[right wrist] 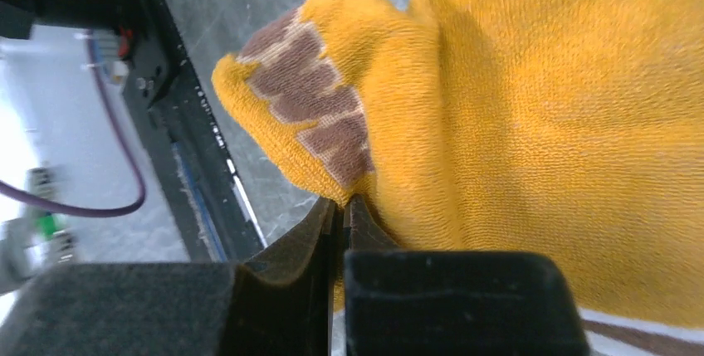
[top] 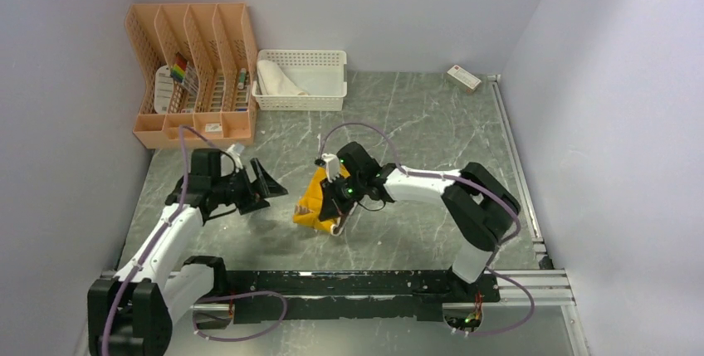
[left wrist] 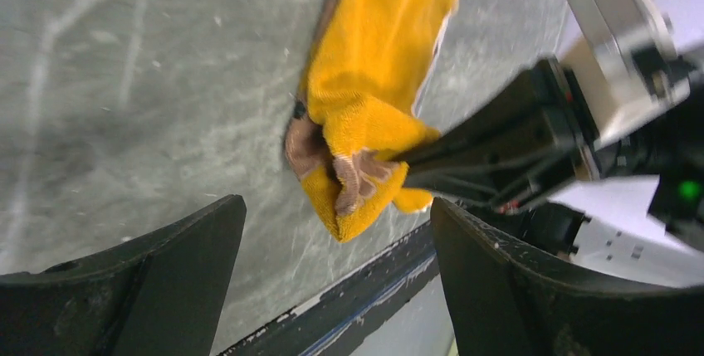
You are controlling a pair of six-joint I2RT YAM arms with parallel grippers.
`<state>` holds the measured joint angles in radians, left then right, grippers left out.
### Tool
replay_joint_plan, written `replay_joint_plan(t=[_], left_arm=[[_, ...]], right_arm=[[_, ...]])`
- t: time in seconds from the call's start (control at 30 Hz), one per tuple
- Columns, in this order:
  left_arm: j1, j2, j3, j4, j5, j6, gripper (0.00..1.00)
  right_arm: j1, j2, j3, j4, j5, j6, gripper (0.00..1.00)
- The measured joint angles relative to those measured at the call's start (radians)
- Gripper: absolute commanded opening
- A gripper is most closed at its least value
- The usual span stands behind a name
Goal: Roll the towels
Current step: Roll the towel at the center of the board.
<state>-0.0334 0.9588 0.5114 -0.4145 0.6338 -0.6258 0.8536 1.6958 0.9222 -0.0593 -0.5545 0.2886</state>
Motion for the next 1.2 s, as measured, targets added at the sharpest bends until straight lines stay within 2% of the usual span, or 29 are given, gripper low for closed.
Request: replay_joint_plan(t=[0.13,0.33,0.43,0.57,0.73,0.87,1.03,1.2], left_arm=[[-0.107,-0.019,-0.037,0.031,-0.022,-0.038,0.92],[-0.178,-0.084,-0.113,0.040,-0.039,-0.101,0.91],[-0.211,-0.111,-0.112,0.030,-0.055,-0.117,0.90],[-0.218,-0.145,-0.085,-0.013,-0.114,-0.130,0.90],[-0.218,-0.189,-0.057,-0.045,-0.165,-0.170,0.89],[-0.218,-0.231,-0.059,-0.066,-0.171,-0.203,0.89],[-0.218,-0.272,-0.094,-0.074,-0.175,-0.233,0.87],[-0.219,-0.304,-0.149,-0.080,-0.173,-0.259,0.83]], right_arm=[[-0.051,0.064,-0.026,0.028,-0.143,0.074,0.00],[-0.068,0.065,-0.034,0.051,-0.255,0.152,0.00],[-0.054,0.066,0.010,-0.023,-0.229,0.158,0.00],[0.032,0.060,0.145,-0.148,-0.090,0.132,0.00],[0.113,0.054,0.182,-0.157,-0.057,0.123,0.00],[0.090,0.066,0.104,-0.099,-0.115,0.168,0.00],[0.040,0.090,-0.005,0.034,-0.208,0.269,0.00],[-0.003,0.125,-0.048,0.195,-0.290,0.397,0.00]])
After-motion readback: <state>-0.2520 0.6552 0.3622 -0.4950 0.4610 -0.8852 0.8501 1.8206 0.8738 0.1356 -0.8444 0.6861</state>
